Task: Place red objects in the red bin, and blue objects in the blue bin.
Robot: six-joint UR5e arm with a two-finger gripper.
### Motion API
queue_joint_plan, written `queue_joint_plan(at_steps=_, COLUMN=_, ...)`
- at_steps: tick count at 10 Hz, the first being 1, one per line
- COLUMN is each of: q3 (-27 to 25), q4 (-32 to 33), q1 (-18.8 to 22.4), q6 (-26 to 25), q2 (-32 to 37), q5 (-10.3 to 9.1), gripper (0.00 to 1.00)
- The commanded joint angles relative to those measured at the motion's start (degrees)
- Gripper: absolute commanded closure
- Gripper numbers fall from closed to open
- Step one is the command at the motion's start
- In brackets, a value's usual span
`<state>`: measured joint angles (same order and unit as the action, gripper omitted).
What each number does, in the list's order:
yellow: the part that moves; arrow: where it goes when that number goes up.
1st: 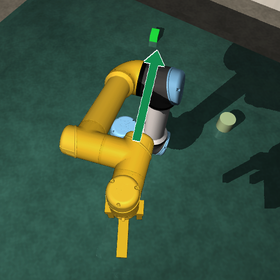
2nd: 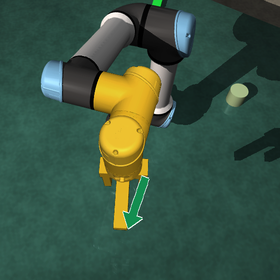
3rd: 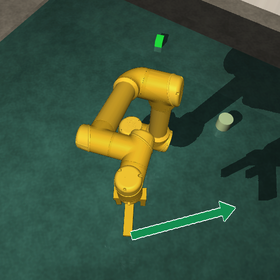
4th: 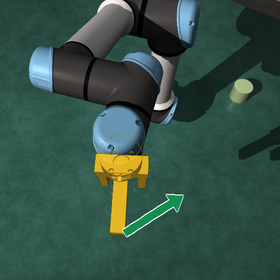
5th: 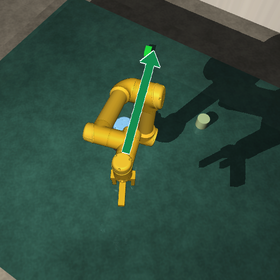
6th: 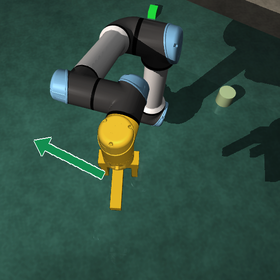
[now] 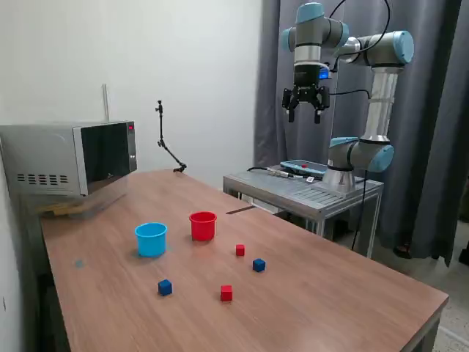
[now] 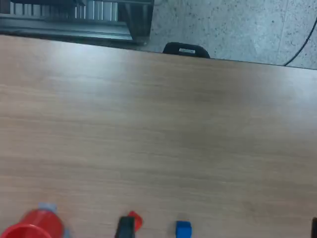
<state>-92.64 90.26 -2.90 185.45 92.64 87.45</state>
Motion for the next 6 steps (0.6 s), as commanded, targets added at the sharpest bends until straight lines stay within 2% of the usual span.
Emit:
queue_joint_plan(at_steps=1, q3=-0.35, q4=-0.09, q1=-0.44, q6=0.78, q2=0.09, q5=0.26, gripper=0.0)
queue_joint_plan(at_steps=6, q3=-0.53, q4=0.35, q1=-0.35, q6=0.79, q2=-0.61, q5=0.09, gripper=0.0)
